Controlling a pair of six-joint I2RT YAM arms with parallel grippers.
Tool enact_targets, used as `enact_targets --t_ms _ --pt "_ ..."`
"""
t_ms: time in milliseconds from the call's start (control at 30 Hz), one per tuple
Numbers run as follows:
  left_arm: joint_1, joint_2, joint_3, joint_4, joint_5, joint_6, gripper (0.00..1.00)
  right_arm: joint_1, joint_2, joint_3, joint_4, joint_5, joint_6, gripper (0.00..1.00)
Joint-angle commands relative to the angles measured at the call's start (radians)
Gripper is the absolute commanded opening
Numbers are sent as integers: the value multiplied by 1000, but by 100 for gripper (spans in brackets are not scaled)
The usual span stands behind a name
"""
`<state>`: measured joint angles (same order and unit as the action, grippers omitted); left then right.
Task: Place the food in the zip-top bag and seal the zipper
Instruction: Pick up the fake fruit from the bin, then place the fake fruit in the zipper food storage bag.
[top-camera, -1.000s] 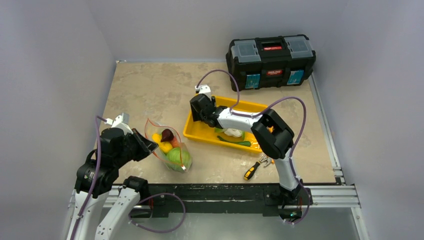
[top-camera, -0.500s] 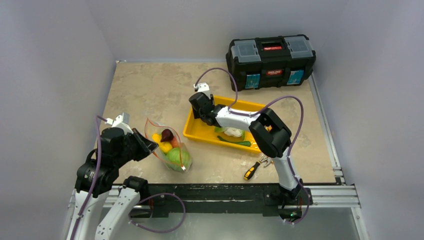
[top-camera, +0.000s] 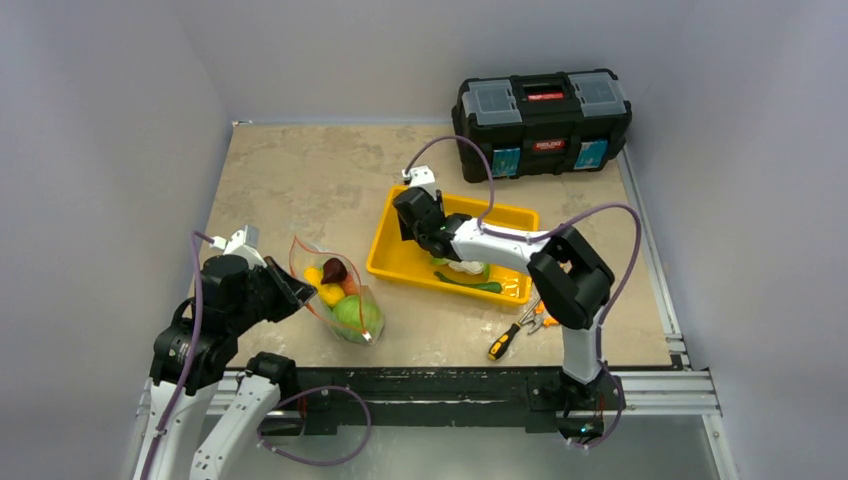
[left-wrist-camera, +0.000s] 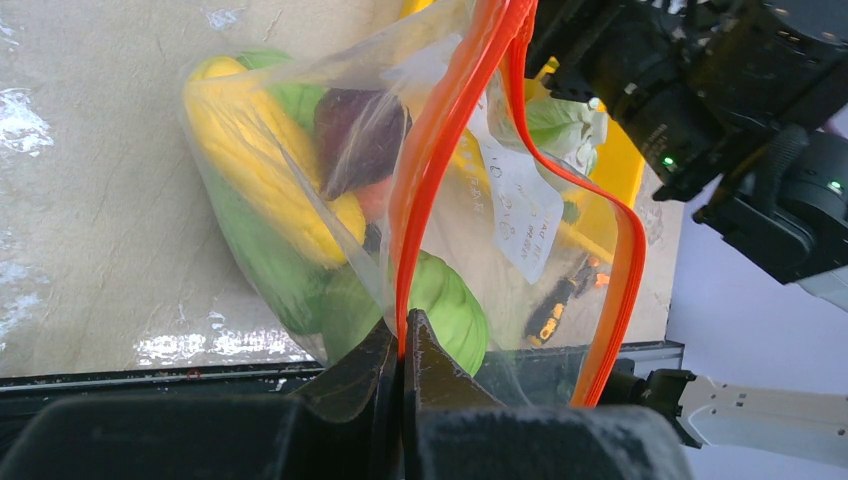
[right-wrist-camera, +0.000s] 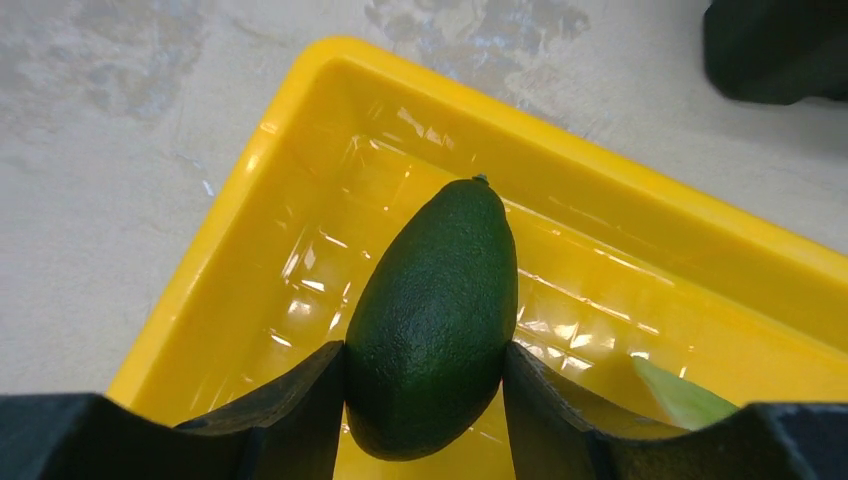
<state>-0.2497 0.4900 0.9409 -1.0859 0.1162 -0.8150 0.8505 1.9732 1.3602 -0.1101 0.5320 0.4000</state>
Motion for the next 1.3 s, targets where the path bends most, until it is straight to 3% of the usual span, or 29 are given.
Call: enact_targets --t_ms 0,267,600,733,900,1033,1133,1267 --pt "-2 2 29 30 15 12 0 -1 -148 -56 71 -5 -13 2" --pt "-2 5 26 35 17 11 0 5 -381 -205 189 -224 -31 0" --pt "-3 8 25 42 21 8 0 23 -746 -412 583 -805 -50 0" --pt "-2 12 26 48 28 5 0 28 -760 -377 618 -1080 -10 0" --pt "-2 9 27 50 35 1 0 51 -674 -265 548 -1257 58 0" --pt "-2 3 30 45 33 2 0 127 -623 -189 425 -1238 39 0" --pt "-2 4 32 44 33 0 0 207 -572 -77 200 -1065 -63 0" --pt "-2 7 31 47 34 -5 0 250 -518 22 42 -874 -92 1"
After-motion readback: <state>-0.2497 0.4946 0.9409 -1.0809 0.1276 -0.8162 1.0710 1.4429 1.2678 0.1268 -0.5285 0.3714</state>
